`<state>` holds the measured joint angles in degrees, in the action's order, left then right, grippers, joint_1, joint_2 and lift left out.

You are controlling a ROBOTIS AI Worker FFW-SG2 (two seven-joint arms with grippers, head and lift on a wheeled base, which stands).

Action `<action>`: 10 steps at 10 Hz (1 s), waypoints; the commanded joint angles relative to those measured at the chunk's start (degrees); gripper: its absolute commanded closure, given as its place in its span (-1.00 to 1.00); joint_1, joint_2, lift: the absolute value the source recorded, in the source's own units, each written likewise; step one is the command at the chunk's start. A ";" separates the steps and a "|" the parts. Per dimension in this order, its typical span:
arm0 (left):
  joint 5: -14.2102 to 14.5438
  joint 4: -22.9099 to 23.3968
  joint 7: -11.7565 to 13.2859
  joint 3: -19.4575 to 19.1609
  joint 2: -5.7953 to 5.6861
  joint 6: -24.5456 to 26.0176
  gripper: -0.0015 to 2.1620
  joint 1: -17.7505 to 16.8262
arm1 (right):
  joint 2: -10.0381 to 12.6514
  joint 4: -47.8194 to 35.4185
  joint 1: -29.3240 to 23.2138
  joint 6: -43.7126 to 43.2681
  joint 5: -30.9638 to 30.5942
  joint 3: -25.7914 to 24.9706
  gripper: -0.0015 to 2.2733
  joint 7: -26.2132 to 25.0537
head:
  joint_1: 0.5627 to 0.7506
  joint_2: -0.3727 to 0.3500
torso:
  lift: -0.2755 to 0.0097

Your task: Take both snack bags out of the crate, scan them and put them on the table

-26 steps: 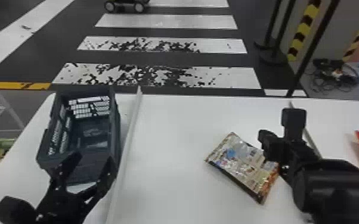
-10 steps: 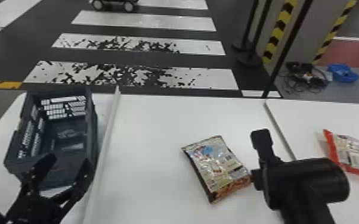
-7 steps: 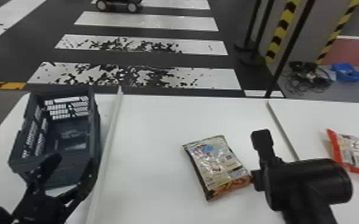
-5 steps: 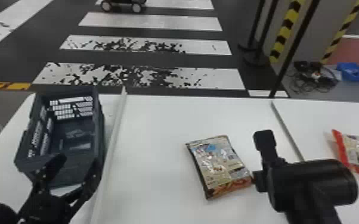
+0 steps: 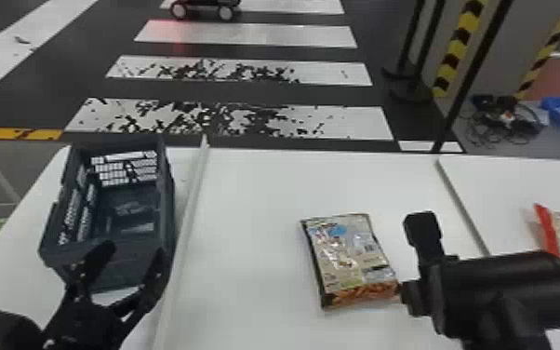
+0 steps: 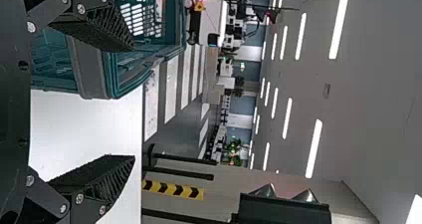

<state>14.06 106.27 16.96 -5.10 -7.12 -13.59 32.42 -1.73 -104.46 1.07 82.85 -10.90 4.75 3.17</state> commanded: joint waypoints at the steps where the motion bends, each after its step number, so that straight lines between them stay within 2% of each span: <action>1: 0.09 -0.18 0.00 0.00 0.00 -0.16 -0.77 -0.07 | 0.06 -0.75 -0.37 0.25 1.23 0.17 0.98 0.61 | 0.41 -0.02 | 0.28; 5: 0.18 -0.45 0.00 -0.09 0.00 -0.16 -0.77 -0.07 | -0.03 -0.75 0.34 -2.56 1.06 -0.18 0.98 0.70 | 0.41 0.06 | 0.28; 10: 0.18 -0.53 0.09 -0.09 0.00 -0.33 -0.77 -0.25 | -0.11 1.54 1.48 -7.31 -0.97 -0.45 0.98 0.00 | 0.41 -0.01 | 0.28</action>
<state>14.24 105.70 17.05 -5.16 -7.12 -13.92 32.17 -1.77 -103.39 2.47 76.73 -12.11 4.41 3.18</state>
